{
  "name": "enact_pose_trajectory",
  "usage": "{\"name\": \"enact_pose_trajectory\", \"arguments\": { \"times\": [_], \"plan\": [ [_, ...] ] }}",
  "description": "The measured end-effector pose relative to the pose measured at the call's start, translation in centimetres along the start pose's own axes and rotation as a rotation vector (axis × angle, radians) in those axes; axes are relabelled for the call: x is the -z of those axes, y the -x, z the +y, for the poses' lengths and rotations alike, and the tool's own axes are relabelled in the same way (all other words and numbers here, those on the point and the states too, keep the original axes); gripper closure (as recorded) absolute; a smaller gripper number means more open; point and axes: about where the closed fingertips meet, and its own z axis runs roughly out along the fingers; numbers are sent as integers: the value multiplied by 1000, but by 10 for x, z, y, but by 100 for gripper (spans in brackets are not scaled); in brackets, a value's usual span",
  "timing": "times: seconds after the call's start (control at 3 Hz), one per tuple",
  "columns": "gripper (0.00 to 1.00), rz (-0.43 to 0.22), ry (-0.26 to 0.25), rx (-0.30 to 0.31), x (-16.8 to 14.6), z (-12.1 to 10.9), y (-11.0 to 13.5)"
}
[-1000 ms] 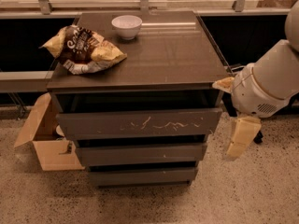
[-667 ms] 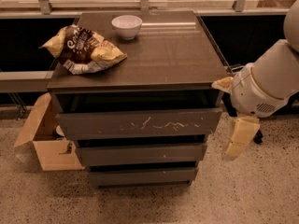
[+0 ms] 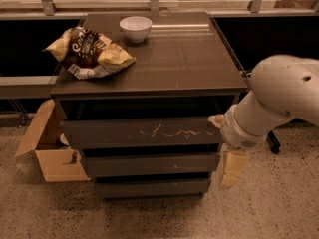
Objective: Open top drawer
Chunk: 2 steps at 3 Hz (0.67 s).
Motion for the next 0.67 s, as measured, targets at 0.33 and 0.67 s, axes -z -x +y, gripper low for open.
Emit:
{"name": "enact_pose_trajectory", "arguments": {
  "times": [0.33, 0.67],
  "plan": [
    [0, -30, -7, 40, -73, -26, -20],
    [0, -30, -7, 40, -73, -26, -20]
  ]
}}
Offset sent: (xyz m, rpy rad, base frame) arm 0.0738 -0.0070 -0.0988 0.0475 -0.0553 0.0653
